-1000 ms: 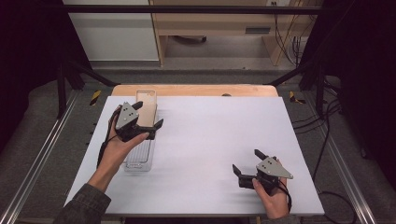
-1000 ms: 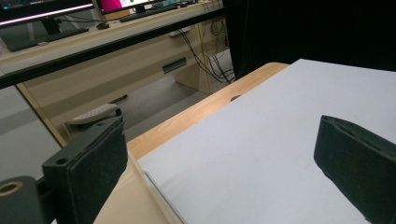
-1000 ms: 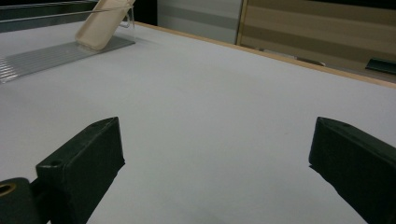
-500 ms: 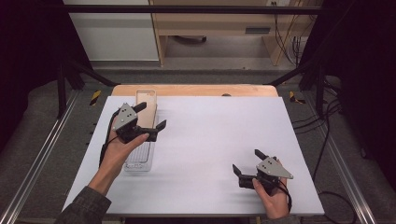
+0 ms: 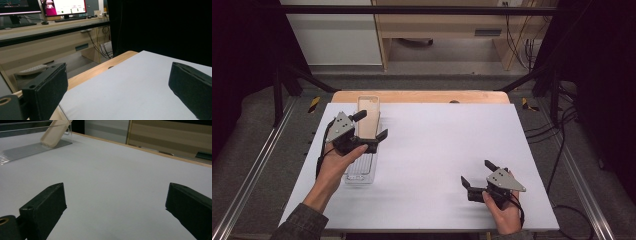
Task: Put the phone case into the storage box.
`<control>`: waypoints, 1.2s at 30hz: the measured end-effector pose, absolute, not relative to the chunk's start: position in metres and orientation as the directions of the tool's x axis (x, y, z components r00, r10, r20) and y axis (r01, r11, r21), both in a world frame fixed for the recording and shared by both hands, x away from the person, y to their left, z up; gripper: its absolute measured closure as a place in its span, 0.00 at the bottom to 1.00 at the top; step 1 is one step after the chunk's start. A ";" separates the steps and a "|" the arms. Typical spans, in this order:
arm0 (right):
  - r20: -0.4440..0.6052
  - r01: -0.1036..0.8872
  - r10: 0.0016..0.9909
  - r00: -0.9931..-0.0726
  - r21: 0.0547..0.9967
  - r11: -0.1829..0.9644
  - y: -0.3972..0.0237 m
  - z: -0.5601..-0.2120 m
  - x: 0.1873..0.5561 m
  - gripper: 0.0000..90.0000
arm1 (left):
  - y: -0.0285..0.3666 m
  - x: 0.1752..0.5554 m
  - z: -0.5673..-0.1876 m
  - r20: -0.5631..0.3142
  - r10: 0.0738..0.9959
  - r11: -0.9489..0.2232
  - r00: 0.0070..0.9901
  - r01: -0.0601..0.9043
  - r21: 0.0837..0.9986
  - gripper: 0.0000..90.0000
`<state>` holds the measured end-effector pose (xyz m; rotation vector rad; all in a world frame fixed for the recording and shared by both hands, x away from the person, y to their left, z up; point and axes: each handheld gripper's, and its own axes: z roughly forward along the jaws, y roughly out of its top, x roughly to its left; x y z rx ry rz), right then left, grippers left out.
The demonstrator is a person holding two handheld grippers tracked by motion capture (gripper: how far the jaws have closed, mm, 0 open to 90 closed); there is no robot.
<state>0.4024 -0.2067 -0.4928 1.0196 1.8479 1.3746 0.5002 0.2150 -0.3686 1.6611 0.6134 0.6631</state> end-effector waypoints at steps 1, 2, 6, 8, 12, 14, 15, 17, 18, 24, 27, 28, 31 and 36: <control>-0.027 0.220 0.857 -0.515 0.962 0.163 -0.207 -0.493 0.402 0.03 | 0.216 0.500 -0.368 0.099 0.706 -0.178 0.701 0.039 0.983 0.02; -0.028 0.220 0.857 -0.515 0.962 0.163 -0.207 -0.493 0.402 0.03 | 0.216 0.499 -0.368 0.096 0.708 -0.173 0.700 0.040 0.984 0.02; -0.029 0.219 0.856 -0.516 0.962 0.164 -0.207 -0.493 0.402 0.03 | 0.220 0.497 -0.367 0.086 0.714 -0.156 0.695 0.038 0.987 0.02; -0.031 0.215 0.856 -0.515 0.963 0.164 -0.207 -0.493 0.402 0.03 | 0.223 0.496 -0.367 0.088 0.720 -0.157 0.688 0.038 0.987 0.02; -0.033 0.207 0.855 -0.518 0.965 0.163 -0.207 -0.493 0.402 0.03 | 0.230 0.492 -0.367 0.083 0.731 -0.150 0.678 0.041 0.988 0.02; -0.037 0.202 0.853 -0.521 0.965 0.166 -0.207 -0.493 0.402 0.03 | 0.233 0.491 -0.367 0.084 0.731 -0.151 0.677 0.041 0.988 0.02; -0.038 0.200 0.852 -0.523 0.966 0.166 -0.207 -0.493 0.402 0.03 | 0.235 0.490 -0.367 0.085 0.733 -0.152 0.675 0.041 0.987 0.02; -0.038 0.195 0.850 -0.525 0.967 0.164 -0.208 -0.493 0.402 0.04 | 0.238 0.488 -0.367 0.081 0.736 -0.146 0.672 0.041 0.988 0.02; -0.036 0.193 0.850 -0.525 0.968 0.160 -0.209 -0.493 0.402 0.04 | 0.241 0.487 -0.366 0.082 0.738 -0.146 0.670 0.040 0.989 0.02; -0.025 0.177 0.848 -0.529 0.974 0.139 -0.211 -0.493 0.402 0.04 | 0.252 0.481 -0.364 0.084 0.748 -0.137 0.658 0.029 0.990 0.02; -0.027 0.170 0.848 -0.529 0.976 0.137 -0.212 -0.493 0.402 0.03 | 0.257 0.477 -0.363 0.086 0.759 -0.130 0.646 0.021 0.991 0.02; -0.028 0.167 0.848 -0.529 0.976 0.137 -0.212 -0.493 0.402 0.03 | 0.259 0.476 -0.362 0.089 0.760 -0.131 0.644 0.018 0.991 0.02; -0.028 0.162 0.848 -0.529 0.978 0.133 -0.213 -0.493 0.402 0.03 | 0.264 0.473 -0.361 0.087 0.764 -0.123 0.639 0.011 0.992 0.02; -0.029 0.156 0.847 -0.531 0.979 0.131 -0.214 -0.494 0.402 0.03 | 0.271 0.469 -0.363 0.083 0.766 -0.113 0.637 0.006 0.994 0.02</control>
